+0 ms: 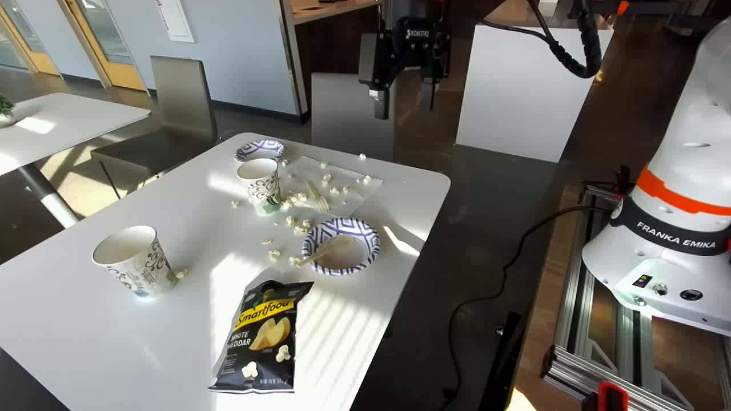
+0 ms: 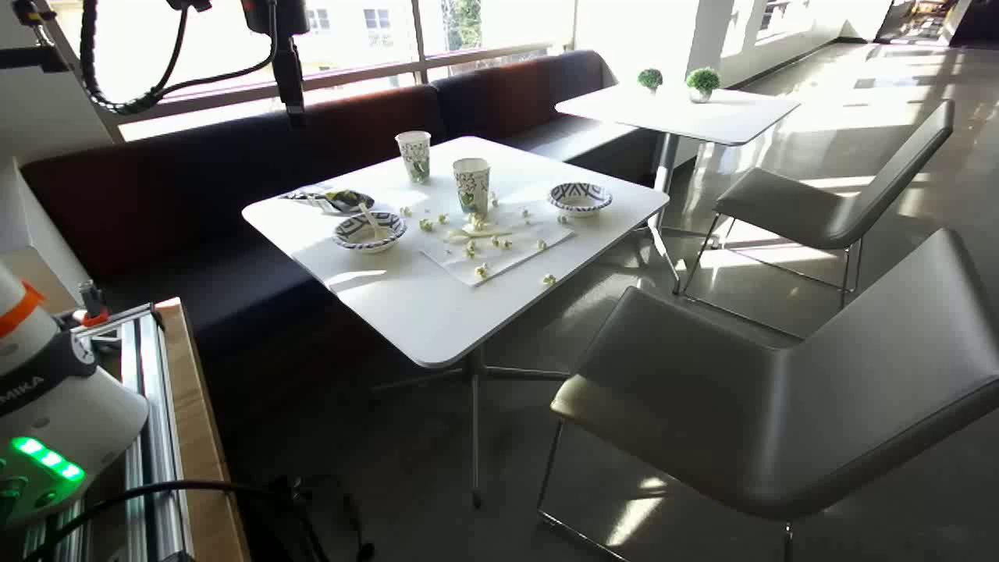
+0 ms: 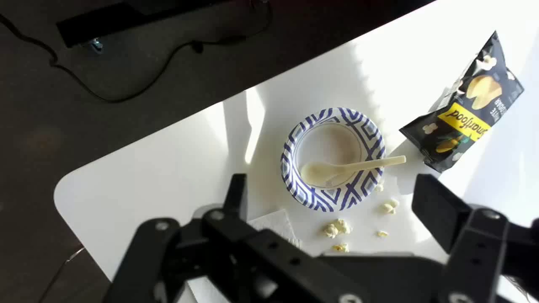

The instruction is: Use the spoon to place one white item inside the cup

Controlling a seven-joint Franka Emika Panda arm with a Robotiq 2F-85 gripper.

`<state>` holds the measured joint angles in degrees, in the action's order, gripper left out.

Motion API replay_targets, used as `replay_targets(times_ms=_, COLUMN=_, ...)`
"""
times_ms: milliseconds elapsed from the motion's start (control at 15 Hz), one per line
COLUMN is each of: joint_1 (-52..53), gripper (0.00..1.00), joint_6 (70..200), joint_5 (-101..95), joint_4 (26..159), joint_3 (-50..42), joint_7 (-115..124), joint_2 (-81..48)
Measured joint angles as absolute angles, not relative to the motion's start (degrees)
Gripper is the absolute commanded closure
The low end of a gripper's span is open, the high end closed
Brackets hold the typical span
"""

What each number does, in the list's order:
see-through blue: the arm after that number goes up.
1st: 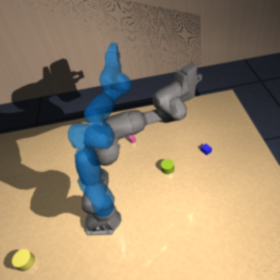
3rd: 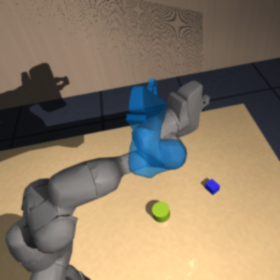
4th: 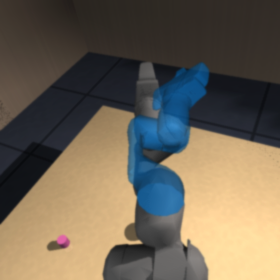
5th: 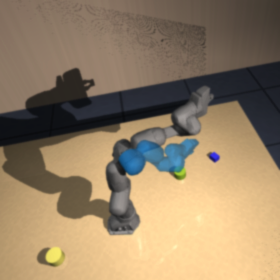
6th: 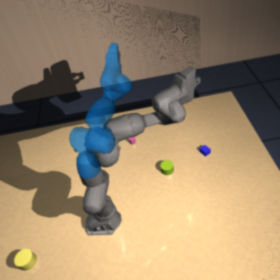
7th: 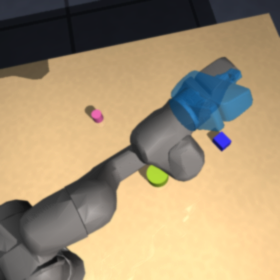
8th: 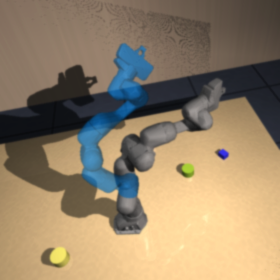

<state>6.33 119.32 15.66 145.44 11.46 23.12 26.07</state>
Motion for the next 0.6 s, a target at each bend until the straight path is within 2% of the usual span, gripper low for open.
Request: replay_targets(times_ms=600, joint_1=7.16, gripper=0.00, joint_6=116.58, joint_5=14.43, joint_4=144.03, joint_3=11.48, joint_7=16.94, joint_2=24.41)
